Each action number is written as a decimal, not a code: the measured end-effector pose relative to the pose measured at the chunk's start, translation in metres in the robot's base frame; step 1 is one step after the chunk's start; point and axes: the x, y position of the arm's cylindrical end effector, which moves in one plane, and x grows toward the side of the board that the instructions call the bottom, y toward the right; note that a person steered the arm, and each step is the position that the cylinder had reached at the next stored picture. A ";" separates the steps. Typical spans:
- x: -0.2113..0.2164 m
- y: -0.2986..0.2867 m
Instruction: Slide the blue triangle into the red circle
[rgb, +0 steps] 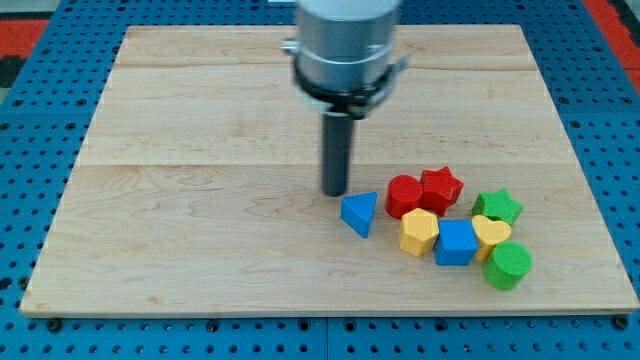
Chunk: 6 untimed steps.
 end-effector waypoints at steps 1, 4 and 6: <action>0.048 -0.001; 0.040 0.028; 0.040 -0.001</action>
